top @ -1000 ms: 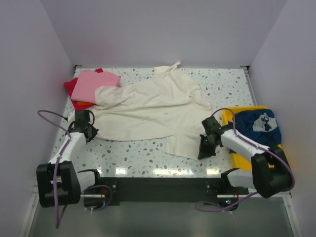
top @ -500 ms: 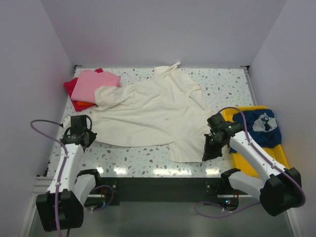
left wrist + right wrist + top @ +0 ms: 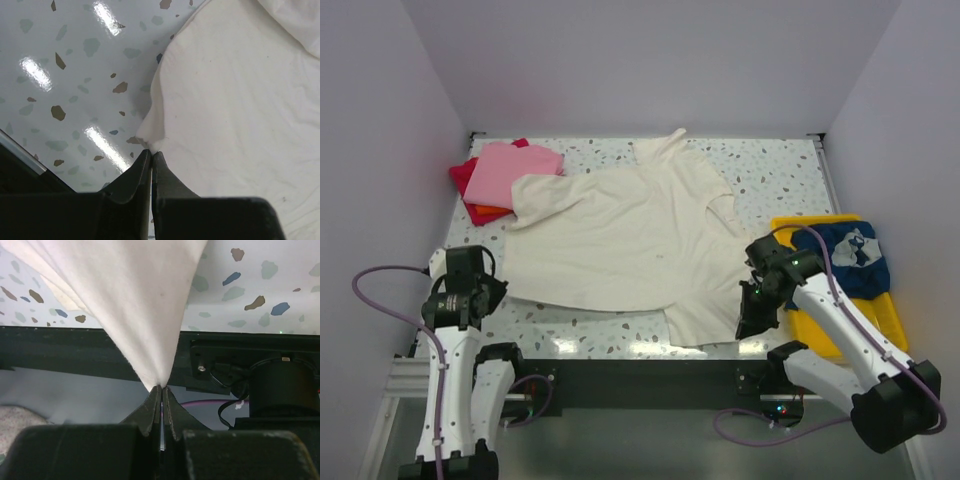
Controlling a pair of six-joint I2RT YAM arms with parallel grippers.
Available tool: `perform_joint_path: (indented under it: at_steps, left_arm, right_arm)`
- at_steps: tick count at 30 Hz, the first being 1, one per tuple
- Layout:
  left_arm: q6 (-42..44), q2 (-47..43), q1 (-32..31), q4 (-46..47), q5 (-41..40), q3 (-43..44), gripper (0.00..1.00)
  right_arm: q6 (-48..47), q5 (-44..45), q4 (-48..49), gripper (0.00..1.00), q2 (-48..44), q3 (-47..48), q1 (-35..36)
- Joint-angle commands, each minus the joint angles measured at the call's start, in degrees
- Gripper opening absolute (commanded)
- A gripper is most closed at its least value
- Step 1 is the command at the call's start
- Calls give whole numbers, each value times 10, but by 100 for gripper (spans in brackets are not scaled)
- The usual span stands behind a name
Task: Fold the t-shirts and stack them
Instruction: Fold the tshirt
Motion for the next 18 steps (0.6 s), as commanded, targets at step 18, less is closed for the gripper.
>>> perform_joint_path:
  at_steps: [18]
  left_arm:
    - [30, 183, 4, 203, 44, 21, 0]
  right_arm:
    - [-21, 36, 187, 0, 236, 235, -23]
